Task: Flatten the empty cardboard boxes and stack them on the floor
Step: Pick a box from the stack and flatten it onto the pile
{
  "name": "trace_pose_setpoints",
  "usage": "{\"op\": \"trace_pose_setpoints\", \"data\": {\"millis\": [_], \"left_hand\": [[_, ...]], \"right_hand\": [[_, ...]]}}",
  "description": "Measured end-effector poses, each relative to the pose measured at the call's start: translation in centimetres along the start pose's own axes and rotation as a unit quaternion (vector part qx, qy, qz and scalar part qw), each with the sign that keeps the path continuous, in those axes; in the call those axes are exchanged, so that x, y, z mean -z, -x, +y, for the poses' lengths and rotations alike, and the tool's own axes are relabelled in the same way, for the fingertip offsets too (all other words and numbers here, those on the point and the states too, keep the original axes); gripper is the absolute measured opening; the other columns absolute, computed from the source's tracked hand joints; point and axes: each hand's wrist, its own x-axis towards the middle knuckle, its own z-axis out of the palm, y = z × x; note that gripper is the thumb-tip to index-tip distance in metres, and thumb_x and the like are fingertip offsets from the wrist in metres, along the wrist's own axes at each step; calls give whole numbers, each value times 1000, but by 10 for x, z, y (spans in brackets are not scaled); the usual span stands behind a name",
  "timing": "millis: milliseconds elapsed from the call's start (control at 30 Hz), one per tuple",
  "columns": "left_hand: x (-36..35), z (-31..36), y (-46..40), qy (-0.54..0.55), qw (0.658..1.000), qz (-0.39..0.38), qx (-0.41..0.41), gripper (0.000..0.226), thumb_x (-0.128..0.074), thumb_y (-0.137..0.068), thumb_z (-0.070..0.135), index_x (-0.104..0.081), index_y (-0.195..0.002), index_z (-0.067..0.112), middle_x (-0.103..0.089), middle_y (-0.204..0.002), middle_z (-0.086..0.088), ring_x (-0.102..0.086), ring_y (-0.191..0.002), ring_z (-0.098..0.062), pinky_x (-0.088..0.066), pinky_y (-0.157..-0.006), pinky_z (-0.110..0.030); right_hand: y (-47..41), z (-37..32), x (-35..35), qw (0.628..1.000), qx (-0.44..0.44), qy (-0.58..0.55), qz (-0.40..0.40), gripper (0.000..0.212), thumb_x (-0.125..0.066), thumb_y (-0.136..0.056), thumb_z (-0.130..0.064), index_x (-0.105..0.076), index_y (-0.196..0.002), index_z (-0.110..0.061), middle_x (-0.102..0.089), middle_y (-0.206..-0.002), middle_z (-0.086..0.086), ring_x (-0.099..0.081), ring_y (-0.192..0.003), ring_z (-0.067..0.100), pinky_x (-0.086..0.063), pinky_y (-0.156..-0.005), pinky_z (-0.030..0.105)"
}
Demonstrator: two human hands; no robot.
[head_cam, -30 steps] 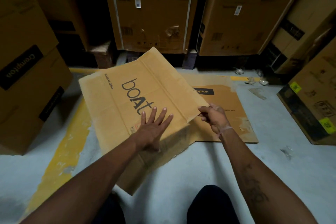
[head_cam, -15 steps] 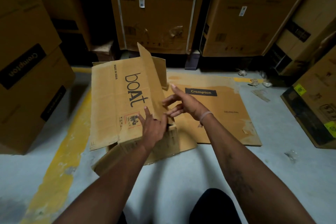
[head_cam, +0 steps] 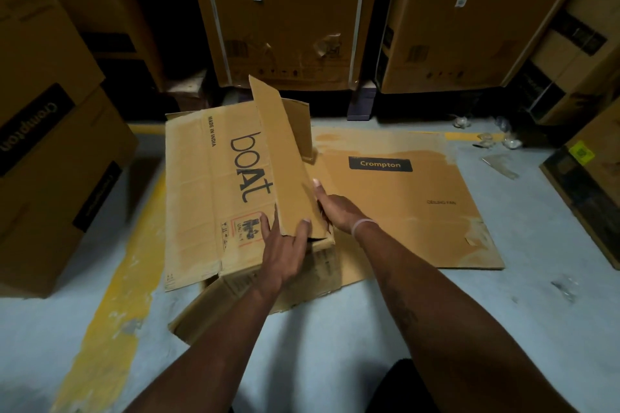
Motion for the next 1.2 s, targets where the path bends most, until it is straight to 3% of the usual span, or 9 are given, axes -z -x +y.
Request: {"op": "trace_pose_setpoints", "data": {"millis": [167, 267, 367, 467, 567, 700, 833, 967, 1200], "left_hand": [[14, 10, -9, -55, 997, -11, -49, 85, 8, -84, 54, -51, -134, 19, -31, -163, -21, -4, -157, -35, 28, -118, -42], [9, 4, -33, -26, 996, -81, -11, 58, -13, -107, 45, -47, -146, 20, -20, -166, -25, 15, -158, -30, 34, -114, -46], [4, 3, -58, -13, 992, -111, 56, 42, -23, -113, 22, -35, -153, 24, -16, -166, -28, 21, -156, -35, 20, -118, -67], [10, 9, -76, 18, 991, -118, 65, 57, -31, -111, 46, -22, -163, 25, -5, -172, -11, 12, -158, -33, 11, -120, -68], [6, -8, -75, 46, 982, -170, 66, 65, -36, -108, 51, -6, -164, 38, -19, -171, -6, -14, -158, -37, -13, -125, -61], [-20, -60, -54, 20, 950, -299, 86, 96, -38, -88, 72, -10, -166, 21, -21, -169, -16, -24, -156, -35, -20, -126, -44], [-53, -82, -41, -92, 940, -322, 65, 83, -42, -103, 58, 7, -164, 31, 13, -172, -9, 15, -156, -42, -6, -120, -73], [-63, -77, -39, -149, 936, -314, 62, 97, -61, -99, 48, 8, -164, 30, 23, -170, -1, 20, -156, -37, -8, -114, -78], [-49, -79, -31, -130, 939, -315, 46, 125, -79, -81, 58, 10, -163, 29, 20, -171, -2, 20, -156, -39, -4, -112, -81]], "right_hand": [[12, 48, 35, 991, -30, 80, 105, 111, 4, -80, -95, -67, -70, -10, -73, -86, 12, -69, -84, 31, -51, -89, 41], [25, 77, 43, 994, -47, 77, 66, 119, -9, -74, -102, -74, -90, -3, -73, -95, 13, -70, -91, 30, -52, -93, 44], [35, 85, 34, 999, -36, 3, -28, 86, -48, -79, -91, -78, -106, -15, -76, -99, 7, -72, -94, 24, -59, -86, 42], [31, 92, 23, 996, -10, -12, -86, 48, -82, -75, -58, -75, -113, -30, -78, -107, -3, -75, -97, 20, -63, -87, 40], [17, 100, 9, 999, -3, 4, -37, 13, -74, -87, -15, -75, -98, -22, -76, -92, 2, -71, -79, 19, -56, -69, 29], [-6, 119, -18, 999, -42, 20, 17, 10, -68, -88, -9, -69, -95, -16, -71, -90, 6, -68, -85, 25, -52, -76, 31], [-22, 135, -39, 991, -84, 61, 82, 18, -64, -89, -15, -65, -106, -21, -64, -114, 10, -62, -111, 34, -44, -81, 26], [-24, 150, -52, 981, -164, 63, 82, 65, -73, -86, -46, -51, -142, -21, -41, -140, 14, -47, -131, 41, -43, -110, 41], [-36, 150, -60, 981, -175, -74, 41, 97, -62, -63, -84, -68, -126, -10, -70, -128, 10, -65, -115, 31, -52, -102, 40]]}}
